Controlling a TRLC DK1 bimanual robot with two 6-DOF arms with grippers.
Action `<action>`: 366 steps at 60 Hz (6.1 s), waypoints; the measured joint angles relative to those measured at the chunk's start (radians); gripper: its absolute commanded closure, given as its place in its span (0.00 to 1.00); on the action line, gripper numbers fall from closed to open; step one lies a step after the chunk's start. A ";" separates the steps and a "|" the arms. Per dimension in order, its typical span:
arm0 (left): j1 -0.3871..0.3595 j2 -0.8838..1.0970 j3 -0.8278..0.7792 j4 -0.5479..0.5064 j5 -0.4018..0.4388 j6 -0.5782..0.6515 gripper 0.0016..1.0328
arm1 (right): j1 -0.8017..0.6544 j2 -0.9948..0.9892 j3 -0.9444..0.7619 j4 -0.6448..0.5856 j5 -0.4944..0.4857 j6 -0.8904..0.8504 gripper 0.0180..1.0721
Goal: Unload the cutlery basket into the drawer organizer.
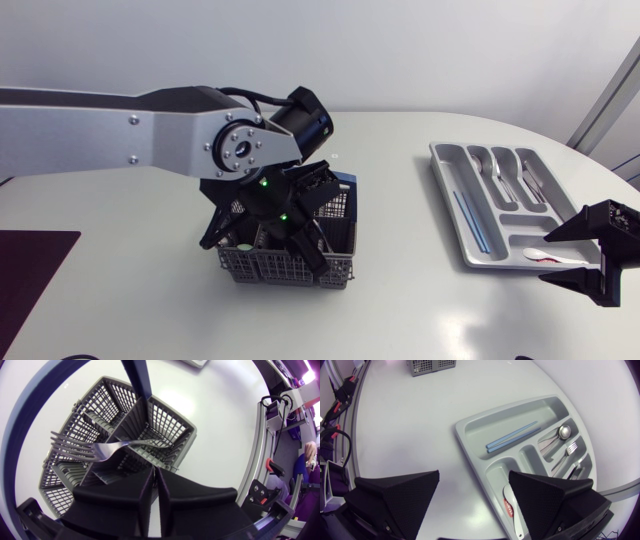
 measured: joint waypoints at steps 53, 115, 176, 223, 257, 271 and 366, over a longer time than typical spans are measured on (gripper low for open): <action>0.245 -0.087 0.118 -0.141 0.452 -0.047 0.97 | 0.060 -0.097 -0.062 0.000 0.008 0.006 0.05; 0.091 -0.239 0.259 -0.411 0.513 0.022 0.97 | 0.565 -0.505 -0.096 -0.134 -0.198 0.406 0.05; -0.043 -0.011 0.314 -0.418 0.551 0.087 0.97 | 1.263 -0.451 -0.234 0.476 -0.019 0.998 0.84; 0.001 -0.005 0.407 -0.409 0.574 0.104 0.29 | 1.228 -0.400 -0.258 0.444 0.002 1.004 0.93; 0.130 -0.190 0.184 -0.157 0.159 0.073 0.29 | 0.421 -0.444 -0.274 0.313 0.000 0.595 0.91; 0.133 -0.264 0.023 -0.079 0.065 0.055 0.29 | 0.144 -0.285 -0.265 0.447 -0.006 0.470 0.91; 0.109 -0.231 -0.159 0.135 -0.061 -0.029 0.28 | -0.087 0.119 -0.257 1.048 0.233 0.319 0.23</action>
